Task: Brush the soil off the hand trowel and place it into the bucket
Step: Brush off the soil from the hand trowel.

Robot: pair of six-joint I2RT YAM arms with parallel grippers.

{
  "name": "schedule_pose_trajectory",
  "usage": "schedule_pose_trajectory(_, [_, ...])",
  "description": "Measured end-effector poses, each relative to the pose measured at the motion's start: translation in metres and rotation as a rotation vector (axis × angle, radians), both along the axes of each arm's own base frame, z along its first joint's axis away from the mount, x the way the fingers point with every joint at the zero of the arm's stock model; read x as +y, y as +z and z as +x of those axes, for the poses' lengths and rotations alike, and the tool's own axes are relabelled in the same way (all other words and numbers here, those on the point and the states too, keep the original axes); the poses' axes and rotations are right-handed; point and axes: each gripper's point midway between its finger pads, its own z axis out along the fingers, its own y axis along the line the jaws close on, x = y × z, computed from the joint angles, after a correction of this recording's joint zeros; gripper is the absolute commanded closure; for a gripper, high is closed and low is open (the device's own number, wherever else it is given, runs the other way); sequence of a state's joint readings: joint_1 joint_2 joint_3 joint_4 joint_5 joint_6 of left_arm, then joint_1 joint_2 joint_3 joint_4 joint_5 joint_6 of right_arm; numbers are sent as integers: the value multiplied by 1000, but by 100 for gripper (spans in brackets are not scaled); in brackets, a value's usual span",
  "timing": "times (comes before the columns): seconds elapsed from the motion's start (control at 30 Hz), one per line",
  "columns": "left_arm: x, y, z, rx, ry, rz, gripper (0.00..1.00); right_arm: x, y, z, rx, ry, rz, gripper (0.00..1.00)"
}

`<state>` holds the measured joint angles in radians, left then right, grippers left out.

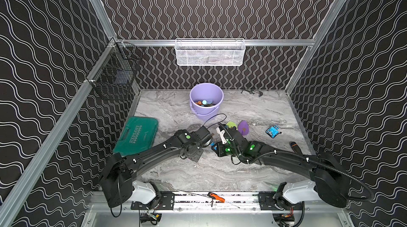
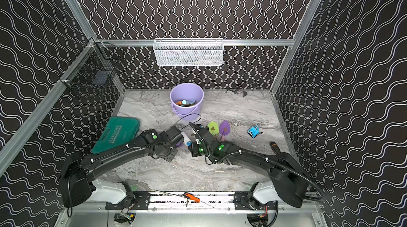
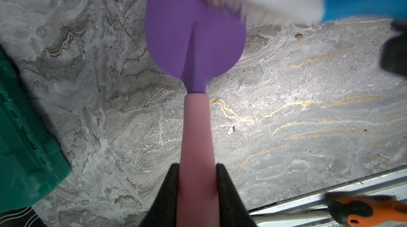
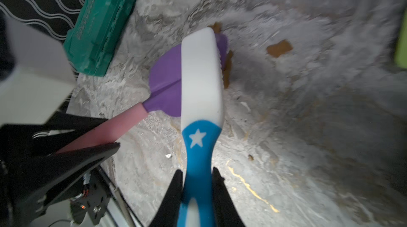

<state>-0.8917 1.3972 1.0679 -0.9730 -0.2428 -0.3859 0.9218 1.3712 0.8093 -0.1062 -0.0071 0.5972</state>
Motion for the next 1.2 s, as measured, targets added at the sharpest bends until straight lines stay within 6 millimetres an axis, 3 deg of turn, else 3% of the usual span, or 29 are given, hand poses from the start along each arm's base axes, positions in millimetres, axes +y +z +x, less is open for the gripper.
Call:
schedule_pose_trajectory(0.1, [3,-2,-1,4,2,10,100,-3,14,3,-36,-21,15,100])
schedule_pose_trajectory(0.3, [3,-2,-1,1,6,11,100,12,28,-11,-33,53,85,100])
schedule_pose_trajectory(0.37, [3,-3,-1,1,6,12,100,20,25,-15,-16,85,104,100])
schedule_pose_trajectory(0.5, [3,-2,0,0,6,11,100,27,-1,-20,49,107,76,100])
schedule_pose_trajectory(0.67, [6,-2,-2,7,7,18,100,19,-15,-7,72,66,49,100])
schedule_pose_trajectory(0.83, [7,-1,-3,5,7,16,100,-1,-8,15,33,-27,35,100])
schedule_pose_trajectory(0.97, [8,0,-4,4,8,16,100,-10,-7,21,27,-61,19,100])
schedule_pose_trajectory(1.2, [7,2,-4,19,27,-42,100,-17,21,20,-4,-59,75,100])
